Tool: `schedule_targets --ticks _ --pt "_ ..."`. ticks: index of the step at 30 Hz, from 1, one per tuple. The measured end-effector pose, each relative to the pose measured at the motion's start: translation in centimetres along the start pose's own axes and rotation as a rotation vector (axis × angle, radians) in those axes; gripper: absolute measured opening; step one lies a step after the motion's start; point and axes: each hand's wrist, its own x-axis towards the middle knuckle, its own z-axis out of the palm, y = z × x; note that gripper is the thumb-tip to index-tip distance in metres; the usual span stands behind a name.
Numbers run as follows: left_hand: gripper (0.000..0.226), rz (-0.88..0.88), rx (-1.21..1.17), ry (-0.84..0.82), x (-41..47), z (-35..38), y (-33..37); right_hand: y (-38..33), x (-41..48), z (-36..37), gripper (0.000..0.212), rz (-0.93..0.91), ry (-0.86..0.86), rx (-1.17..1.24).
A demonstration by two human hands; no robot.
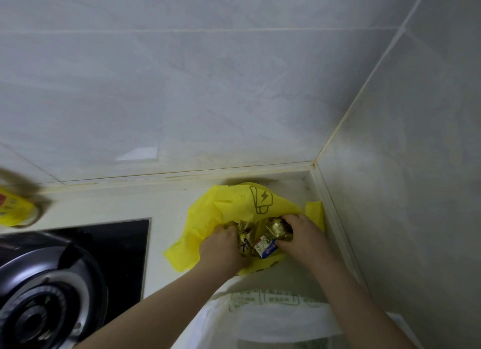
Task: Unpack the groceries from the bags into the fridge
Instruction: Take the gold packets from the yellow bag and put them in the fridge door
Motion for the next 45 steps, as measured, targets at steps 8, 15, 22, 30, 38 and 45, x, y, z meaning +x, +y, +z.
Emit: schedule_targets --ticks 8,15,22,30,38,45 --pt "0.052 -0.003 -0.292 0.085 -1.3 -0.6 -0.6 -0.6 -1.5 -0.6 0.03 0.003 0.067 0.124" --pt "0.048 -0.015 -0.88 0.038 -3.9 -3.0 -0.8 -2.5 -3.9 -1.9 0.041 0.032 0.11 0.272" --pt "0.036 0.011 -1.058 -0.081 -7.5 -6.0 -1.9 -4.6 -7.0 -3.1 0.037 0.03 0.182 0.508" --pt "0.057 0.023 -0.994 -0.047 -12.1 -9.1 -3.8 -7.6 -11.2 -5.9 0.026 -0.005 0.171 0.605" --pt "0.029 0.077 -0.939 0.122 -16.4 -10.1 -5.7 -11.0 -15.6 -7.4 0.026 -0.038 0.244 0.661" --pt "0.022 0.173 -1.063 0.333 -20.7 -10.5 -8.2 -13.9 -19.2 -6.7 0.038 -0.022 0.374 0.805"
